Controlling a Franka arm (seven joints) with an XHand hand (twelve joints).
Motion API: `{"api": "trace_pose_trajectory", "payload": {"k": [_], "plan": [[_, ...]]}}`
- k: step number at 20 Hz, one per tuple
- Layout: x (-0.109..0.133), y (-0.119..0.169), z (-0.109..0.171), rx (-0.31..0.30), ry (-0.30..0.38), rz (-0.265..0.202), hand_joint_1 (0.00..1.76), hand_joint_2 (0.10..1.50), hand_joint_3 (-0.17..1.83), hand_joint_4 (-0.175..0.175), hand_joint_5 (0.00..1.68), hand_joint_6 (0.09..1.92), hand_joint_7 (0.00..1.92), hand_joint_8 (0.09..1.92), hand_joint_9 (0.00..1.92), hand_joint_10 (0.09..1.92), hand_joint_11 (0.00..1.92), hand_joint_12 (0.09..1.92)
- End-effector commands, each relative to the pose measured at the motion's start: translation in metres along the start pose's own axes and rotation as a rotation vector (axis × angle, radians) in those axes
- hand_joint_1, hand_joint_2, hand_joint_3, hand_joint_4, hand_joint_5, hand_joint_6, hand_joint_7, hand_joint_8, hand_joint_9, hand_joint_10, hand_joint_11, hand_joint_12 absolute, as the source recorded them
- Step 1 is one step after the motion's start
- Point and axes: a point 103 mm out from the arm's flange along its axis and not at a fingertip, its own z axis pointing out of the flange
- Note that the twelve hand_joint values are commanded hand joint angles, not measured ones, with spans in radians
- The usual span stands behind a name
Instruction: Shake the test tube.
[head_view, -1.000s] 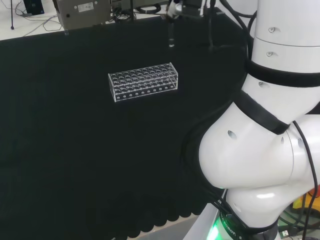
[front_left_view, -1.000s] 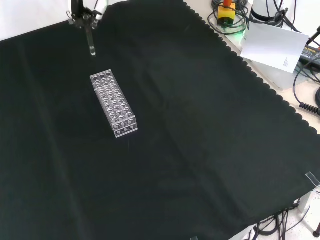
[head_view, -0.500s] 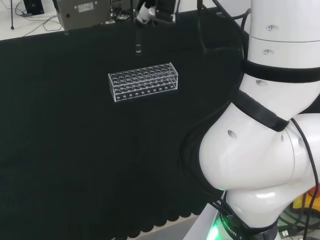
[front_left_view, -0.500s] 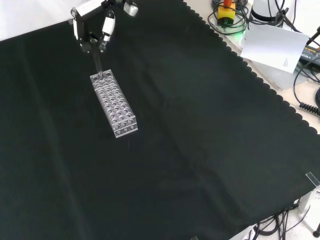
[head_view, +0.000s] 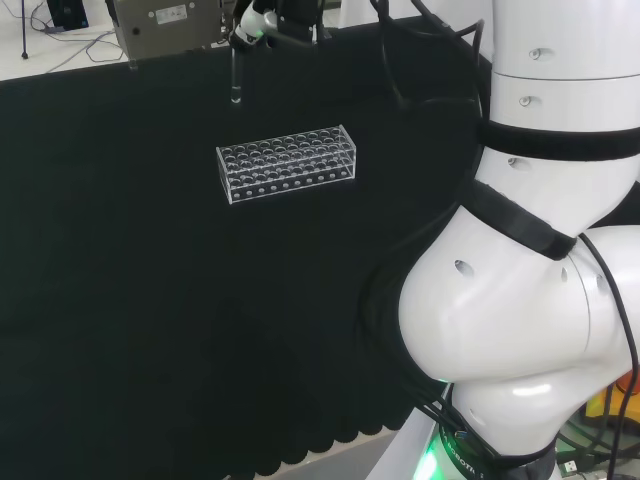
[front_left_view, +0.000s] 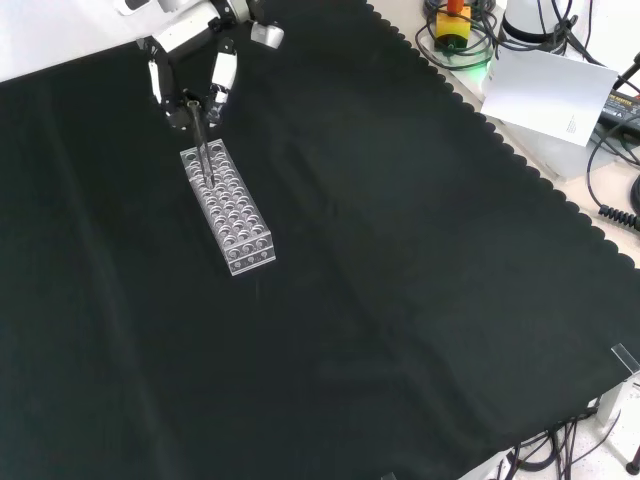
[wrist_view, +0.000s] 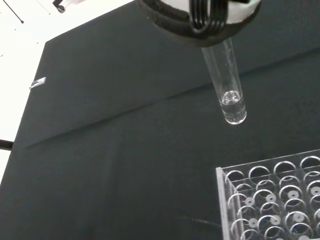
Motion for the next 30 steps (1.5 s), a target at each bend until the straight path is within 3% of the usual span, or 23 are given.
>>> {"api": "trace_pose_trajectory", "payload": {"k": [1, 16, 23, 30], "plan": [[-0.026, -0.002, -0.007, -0.008, -0.037, 0.047, 1.41, 1.01, 0.00, -0.175, 1.12, 0.47, 1.22, 0.95, 1.24, 0.55, 1.26, 0.84], [-0.135, -0.019, -0.072, -0.106, -0.187, 0.273, 1.41, 1.01, 0.00, -0.175, 1.12, 0.47, 1.22, 0.95, 1.24, 0.55, 1.26, 0.84], [-0.162, -0.030, -0.088, -0.130, -0.212, 0.328, 1.41, 1.01, 0.00, -0.175, 1.12, 0.47, 1.22, 0.95, 1.24, 0.55, 1.26, 0.84], [-0.162, -0.032, -0.082, -0.131, -0.179, 0.332, 1.41, 1.01, 0.00, -0.175, 1.12, 0.47, 1.22, 0.95, 1.24, 0.55, 1.26, 0.84]]}}
